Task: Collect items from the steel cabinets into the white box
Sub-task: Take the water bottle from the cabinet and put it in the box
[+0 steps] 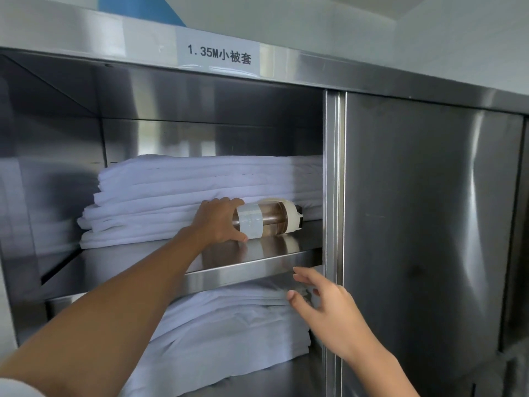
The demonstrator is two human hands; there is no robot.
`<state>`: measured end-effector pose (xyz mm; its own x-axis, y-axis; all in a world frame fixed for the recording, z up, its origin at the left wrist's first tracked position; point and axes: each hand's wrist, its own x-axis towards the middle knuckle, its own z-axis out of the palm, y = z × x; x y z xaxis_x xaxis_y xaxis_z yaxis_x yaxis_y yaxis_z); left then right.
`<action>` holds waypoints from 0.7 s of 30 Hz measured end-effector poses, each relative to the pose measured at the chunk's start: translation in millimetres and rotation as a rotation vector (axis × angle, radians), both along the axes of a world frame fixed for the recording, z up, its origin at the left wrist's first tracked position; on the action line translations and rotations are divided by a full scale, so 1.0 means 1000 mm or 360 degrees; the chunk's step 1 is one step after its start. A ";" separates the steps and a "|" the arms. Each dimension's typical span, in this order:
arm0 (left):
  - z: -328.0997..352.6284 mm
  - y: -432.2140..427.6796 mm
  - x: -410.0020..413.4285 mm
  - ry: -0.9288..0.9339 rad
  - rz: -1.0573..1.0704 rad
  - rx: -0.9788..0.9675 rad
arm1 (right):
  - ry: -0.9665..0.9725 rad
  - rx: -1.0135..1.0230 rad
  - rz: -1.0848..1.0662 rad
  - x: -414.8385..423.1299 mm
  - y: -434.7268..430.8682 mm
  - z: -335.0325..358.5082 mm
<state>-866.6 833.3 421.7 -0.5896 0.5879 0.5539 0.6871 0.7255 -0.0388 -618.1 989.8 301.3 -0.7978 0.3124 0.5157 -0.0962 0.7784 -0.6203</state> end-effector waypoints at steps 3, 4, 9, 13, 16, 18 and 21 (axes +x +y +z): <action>-0.001 -0.007 0.008 -0.0001 -0.0036 0.0046 | 0.0006 0.0007 0.0009 0.001 -0.002 0.002; -0.001 -0.010 0.011 -0.0009 -0.0050 0.0063 | 0.0011 0.0010 0.0011 0.002 -0.003 0.003; 0.002 -0.027 0.029 -0.0100 -0.0091 0.0128 | 0.0023 0.0030 0.0040 0.004 -0.008 0.012; 0.008 -0.041 0.043 -0.0242 -0.0134 0.0148 | 0.0042 0.0022 0.0051 0.002 -0.011 0.015; 0.016 -0.052 0.054 -0.0316 -0.0159 0.0134 | 0.0065 0.0026 0.0050 -0.001 -0.013 0.015; 0.021 -0.060 0.061 -0.0341 -0.0163 0.0108 | 0.0065 0.0026 0.0051 -0.004 -0.015 0.016; 0.022 -0.065 0.069 -0.0300 -0.0135 0.0065 | 0.0074 0.0029 0.0069 -0.008 -0.018 0.016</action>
